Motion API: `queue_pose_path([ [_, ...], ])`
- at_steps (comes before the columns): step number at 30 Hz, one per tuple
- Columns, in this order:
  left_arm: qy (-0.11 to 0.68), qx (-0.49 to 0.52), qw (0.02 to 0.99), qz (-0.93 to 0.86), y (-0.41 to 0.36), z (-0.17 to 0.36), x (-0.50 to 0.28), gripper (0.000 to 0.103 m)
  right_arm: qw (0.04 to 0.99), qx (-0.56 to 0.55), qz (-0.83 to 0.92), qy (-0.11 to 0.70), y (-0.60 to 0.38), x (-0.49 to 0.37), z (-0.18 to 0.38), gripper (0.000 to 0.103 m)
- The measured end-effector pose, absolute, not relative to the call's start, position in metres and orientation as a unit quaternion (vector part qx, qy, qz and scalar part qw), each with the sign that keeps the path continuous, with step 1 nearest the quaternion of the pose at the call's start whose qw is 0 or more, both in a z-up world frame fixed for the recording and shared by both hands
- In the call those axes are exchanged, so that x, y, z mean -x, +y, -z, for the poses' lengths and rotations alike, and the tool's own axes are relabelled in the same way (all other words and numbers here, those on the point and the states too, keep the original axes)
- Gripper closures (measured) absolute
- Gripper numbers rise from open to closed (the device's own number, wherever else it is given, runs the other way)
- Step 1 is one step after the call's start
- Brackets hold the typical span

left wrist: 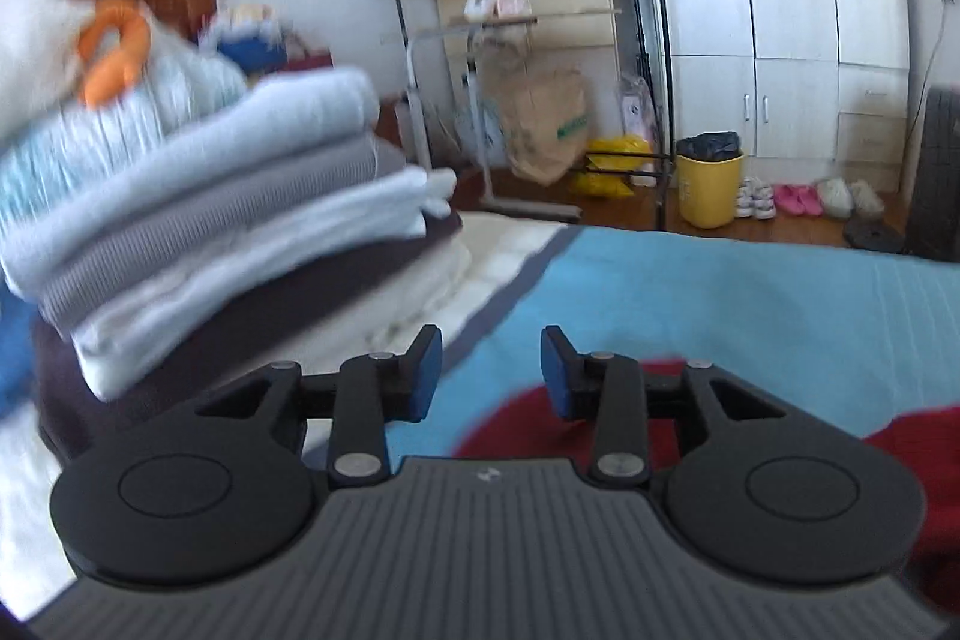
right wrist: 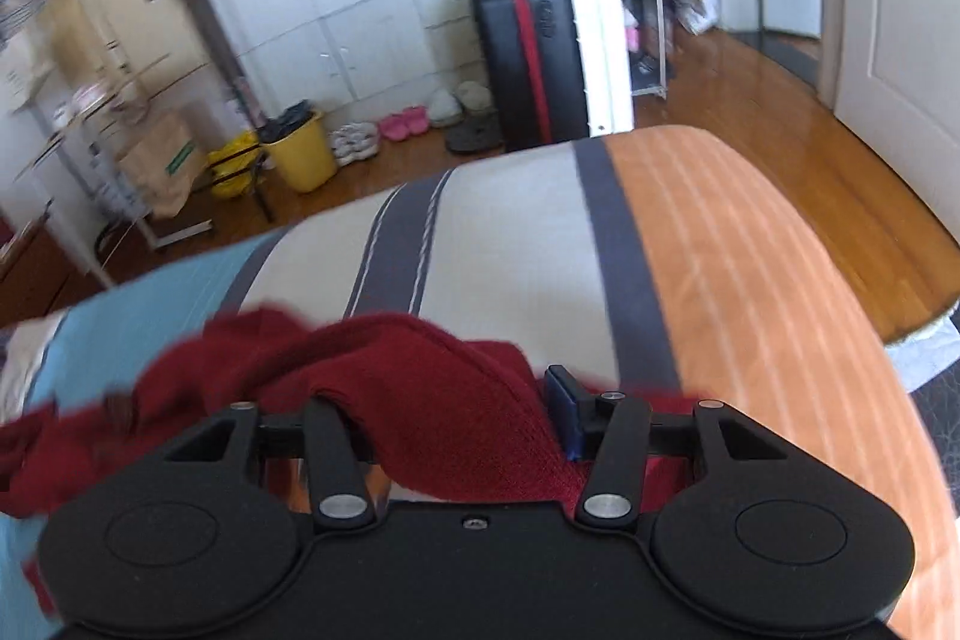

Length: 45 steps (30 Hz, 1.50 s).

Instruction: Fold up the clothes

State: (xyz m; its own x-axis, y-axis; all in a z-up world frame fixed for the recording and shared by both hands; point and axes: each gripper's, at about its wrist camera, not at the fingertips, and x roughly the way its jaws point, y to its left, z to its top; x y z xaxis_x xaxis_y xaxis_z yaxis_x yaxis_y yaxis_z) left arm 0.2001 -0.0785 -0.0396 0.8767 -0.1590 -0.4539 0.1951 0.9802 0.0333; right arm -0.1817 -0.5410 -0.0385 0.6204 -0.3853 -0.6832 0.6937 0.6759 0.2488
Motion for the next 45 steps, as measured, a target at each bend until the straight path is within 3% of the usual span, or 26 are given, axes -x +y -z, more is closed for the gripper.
queue_pose_path([
  [5,0.284,0.036,0.941,0.179,-0.058,0.022,-0.183,0.056,0.894,-0.185,0.230,0.337,-0.487,0.169,0.020,0.045],
  [9,0.336,0.043,0.887,0.314,-0.069,0.020,-0.147,0.053,0.923,-0.137,0.165,0.319,-0.450,0.148,-0.002,0.043],
  [14,0.360,-0.041,0.834,0.417,-0.124,0.036,-0.112,0.051,0.893,-0.096,0.261,0.354,-0.457,0.135,0.004,0.045],
  [15,0.357,-0.071,0.831,0.420,-0.135,0.041,-0.105,0.051,0.877,-0.091,0.291,0.372,-0.466,0.134,0.009,0.048],
  [17,0.353,-0.117,0.822,0.430,-0.152,0.051,-0.093,0.050,0.848,-0.090,0.340,0.396,-0.488,0.137,0.021,0.067],
  [18,0.354,-0.133,0.818,0.434,-0.157,0.055,-0.090,0.049,0.837,-0.111,0.360,0.395,-0.504,0.143,0.024,0.092],
  [21,0.361,-0.146,0.813,0.432,-0.164,0.062,-0.090,0.049,0.816,-0.168,0.436,0.342,-0.552,0.173,0.024,0.096],
  [23,0.364,-0.142,0.815,0.428,-0.164,0.064,-0.093,0.049,0.804,-0.128,0.497,0.301,-0.565,0.182,0.013,0.096],
  [25,0.360,-0.133,0.817,0.431,-0.160,0.062,-0.100,0.049,0.794,-0.094,0.539,0.267,-0.575,0.189,0.001,0.082],
  [27,0.362,-0.120,0.812,0.442,-0.155,0.060,-0.104,0.049,0.811,-0.146,0.510,0.246,-0.576,0.199,-0.007,0.081],
  [30,0.371,-0.097,0.798,0.464,-0.148,0.055,-0.109,0.049,0.857,-0.234,0.402,0.221,-0.559,0.206,-0.007,0.063],
  [33,0.391,-0.072,0.769,0.500,-0.148,0.053,-0.106,0.047,0.888,-0.298,0.245,0.249,-0.533,0.183,0.004,0.060],
  [37,0.382,-0.116,0.736,0.546,-0.157,0.056,-0.083,0.037,0.901,-0.294,0.105,0.301,-0.493,0.134,0.027,0.043],
  [42,0.322,-0.252,0.724,0.555,-0.172,0.069,-0.044,0.032,0.894,-0.265,0.072,0.353,-0.469,0.106,0.067,0.041],
  [45,0.328,-0.296,0.725,0.529,-0.180,0.081,-0.036,0.030,0.859,-0.354,0.065,0.364,-0.465,0.108,0.094,0.041],
])
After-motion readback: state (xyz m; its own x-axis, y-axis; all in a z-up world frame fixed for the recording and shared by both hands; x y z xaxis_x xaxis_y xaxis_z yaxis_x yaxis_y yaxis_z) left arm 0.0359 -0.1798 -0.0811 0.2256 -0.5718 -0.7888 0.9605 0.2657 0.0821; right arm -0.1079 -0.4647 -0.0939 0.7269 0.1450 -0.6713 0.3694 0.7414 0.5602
